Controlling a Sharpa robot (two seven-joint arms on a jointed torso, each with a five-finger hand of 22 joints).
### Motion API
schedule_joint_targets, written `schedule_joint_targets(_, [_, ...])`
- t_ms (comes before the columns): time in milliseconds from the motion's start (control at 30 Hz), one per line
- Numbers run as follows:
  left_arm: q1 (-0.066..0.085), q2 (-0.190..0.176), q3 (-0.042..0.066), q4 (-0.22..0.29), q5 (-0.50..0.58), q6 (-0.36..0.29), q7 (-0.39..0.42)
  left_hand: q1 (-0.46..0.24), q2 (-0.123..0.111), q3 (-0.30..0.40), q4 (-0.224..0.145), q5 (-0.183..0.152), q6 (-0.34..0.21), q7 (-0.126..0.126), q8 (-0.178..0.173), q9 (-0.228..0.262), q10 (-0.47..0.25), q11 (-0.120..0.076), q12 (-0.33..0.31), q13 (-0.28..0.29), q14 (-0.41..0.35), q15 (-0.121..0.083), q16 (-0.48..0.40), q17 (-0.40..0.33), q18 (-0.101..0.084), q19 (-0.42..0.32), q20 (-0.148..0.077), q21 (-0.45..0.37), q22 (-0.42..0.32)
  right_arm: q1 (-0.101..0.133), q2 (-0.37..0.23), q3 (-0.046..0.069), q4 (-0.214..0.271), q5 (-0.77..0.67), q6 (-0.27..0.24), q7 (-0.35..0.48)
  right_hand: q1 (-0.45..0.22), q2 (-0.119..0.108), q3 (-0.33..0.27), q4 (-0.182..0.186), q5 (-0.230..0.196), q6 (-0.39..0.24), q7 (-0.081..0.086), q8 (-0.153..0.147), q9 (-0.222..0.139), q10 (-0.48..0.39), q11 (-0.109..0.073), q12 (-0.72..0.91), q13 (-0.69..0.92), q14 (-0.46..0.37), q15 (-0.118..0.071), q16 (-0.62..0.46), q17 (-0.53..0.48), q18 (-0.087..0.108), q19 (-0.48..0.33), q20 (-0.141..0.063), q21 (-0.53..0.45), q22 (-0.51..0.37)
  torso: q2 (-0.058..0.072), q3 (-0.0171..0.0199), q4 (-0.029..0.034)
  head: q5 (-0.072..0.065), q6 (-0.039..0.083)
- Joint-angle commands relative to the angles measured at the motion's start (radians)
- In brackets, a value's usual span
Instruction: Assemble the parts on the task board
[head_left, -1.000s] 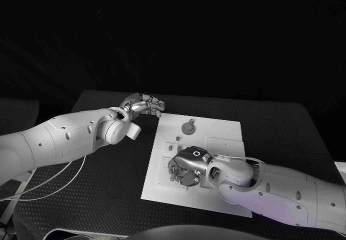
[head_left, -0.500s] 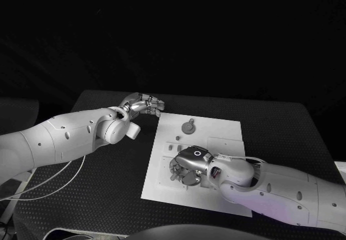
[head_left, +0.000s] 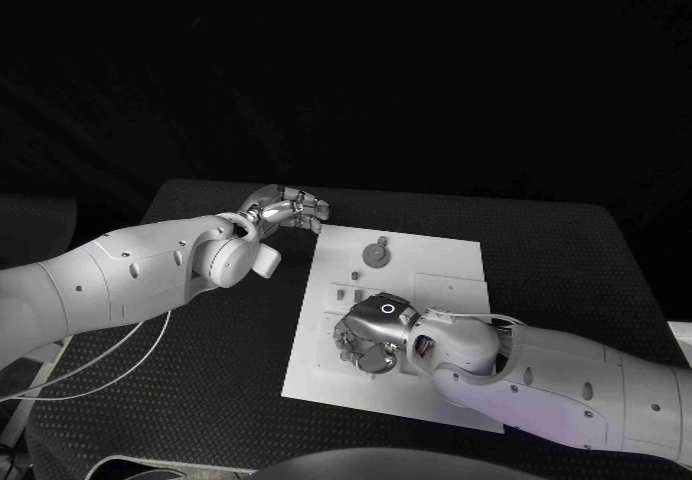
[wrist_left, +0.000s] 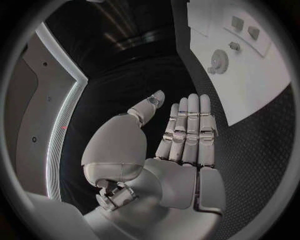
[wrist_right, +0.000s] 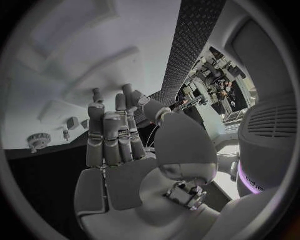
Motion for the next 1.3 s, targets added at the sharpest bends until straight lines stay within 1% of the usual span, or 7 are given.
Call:
schedule_joint_targets(33, [0.001,0.002,0.001,0.002,0.006,0.014,0.008,-0.007,-0.002,-0.006,-0.001,0.001,-0.009,0.000,0.004,-0.001,-0.004,0.001,0.002,-0.001,0.005,0.000,-0.004,0.001,0.008,0.009,0.001,-0.004,0.001,-0.005,0.005,-0.007,-0.002,-0.009,0.042,-0.001,0.026,0.018,0.002,0.001,0.007,0.010,0.001,0.005,0.019,0.005,0.001,0.005,-0.002,0.001,-0.005,0.001,0.001,0.053,0.002,-0.006,0.003,0.005,0.000,-0.0010,0.0001,-0.001,0.000])
schedule_joint_targets(300, [0.002,0.002,0.001,0.003,0.006,0.013,0.009,-0.007,-0.003,-0.006,-0.001,0.001,-0.009,0.000,0.005,-0.001,-0.004,0.001,0.002,-0.001,0.005,0.000,-0.005,0.002,0.008,0.009,0.001,-0.005,0.001,-0.005,0.006,-0.008,-0.005,0.050,0.041,0.010,0.008,0.003,-0.008,0.001,0.007,-0.001,0.006,-0.001,0.020,-0.007,0.005,-0.003,0.001,-0.003,-0.001,0.000,0.002,0.053,-0.002,-0.003,0.001,0.005,0.000,-0.0008,-0.0005,-0.002,0.004])
schedule_joint_targets(467, [0.002,0.001,0.001,0.002,0.006,0.012,0.009,-0.007,-0.003,-0.006,-0.002,0.001,-0.009,0.000,0.005,-0.001,-0.004,0.001,0.002,-0.001,0.005,0.000,-0.005,0.002,0.008,0.009,0.001,-0.005,0.001,-0.005,0.002,-0.008,-0.009,0.075,0.017,0.016,-0.045,-0.064,-0.032,0.013,0.007,-0.064,0.032,-0.037,0.008,-0.067,0.030,-0.041,-0.011,-0.005,0.023,0.000,0.004,0.053,0.002,0.002,-0.002,0.003,-0.001,-0.0004,-0.0013,-0.002,0.008])
schedule_joint_targets(733, [0.002,0.001,0.001,0.001,0.006,0.012,0.008,-0.007,-0.004,-0.006,-0.002,0.001,-0.009,0.000,0.005,-0.001,-0.005,0.001,0.002,-0.001,0.005,0.000,-0.006,0.003,0.008,0.009,0.001,-0.005,0.001,-0.005,-0.008,-0.008,-0.008,0.099,-0.028,0.018,-0.079,-0.131,-0.029,0.038,0.007,-0.129,0.063,-0.074,-0.011,-0.121,0.054,-0.071,-0.027,-0.012,0.046,0.001,0.006,0.053,0.005,0.002,-0.010,-0.001,0.000,0.0010,-0.0014,-0.003,0.009])
schedule_joint_targets(900, [0.002,0.001,0.001,0.000,0.006,0.012,0.008,-0.007,-0.004,-0.006,-0.002,0.001,-0.009,0.000,0.005,-0.002,-0.005,0.001,0.002,-0.001,0.005,0.000,-0.006,0.004,0.008,0.009,0.001,-0.005,0.001,-0.005,-0.020,-0.008,0.001,0.110,-0.058,0.026,-0.083,-0.166,-0.023,0.056,0.007,-0.157,0.074,-0.087,-0.021,-0.161,0.069,-0.074,-0.041,-0.021,0.060,0.002,0.008,0.053,0.001,0.004,-0.015,-0.002,0.000,0.0014,-0.0016,-0.004,0.012])
schedule_joint_targets(1100, [0.002,0.001,0.001,-0.004,0.006,0.011,0.009,-0.007,-0.004,-0.007,-0.002,0.001,-0.010,0.000,0.005,-0.002,-0.005,0.001,0.002,-0.001,0.006,0.000,-0.007,0.004,0.008,0.009,0.001,-0.006,0.001,-0.001,-0.046,-0.008,0.027,0.131,-0.101,0.040,-0.093,-0.191,-0.033,0.068,0.006,-0.193,0.076,-0.101,-0.032,-0.189,0.078,-0.074,-0.054,-0.026,0.069,0.005,0.009,0.053,-0.001,0.005,-0.016,-0.001,-0.001,0.0016,-0.0025,-0.005,0.014])
schedule_joint_targets(1300, [0.002,0.000,0.001,-0.006,0.006,0.011,0.009,-0.006,-0.004,-0.007,-0.002,0.001,-0.010,0.000,0.005,-0.002,-0.005,0.001,0.002,-0.001,0.006,0.000,-0.007,0.005,0.008,0.009,0.001,-0.006,0.001,0.023,-0.081,-0.003,0.066,0.173,-0.151,0.063,-0.090,-0.188,-0.039,0.070,0.006,-0.191,0.078,-0.097,-0.032,-0.188,0.078,-0.069,-0.056,-0.022,0.069,0.010,0.010,0.053,0.004,0.003,-0.013,0.001,-0.001,0.0017,-0.0024,-0.008,0.018])
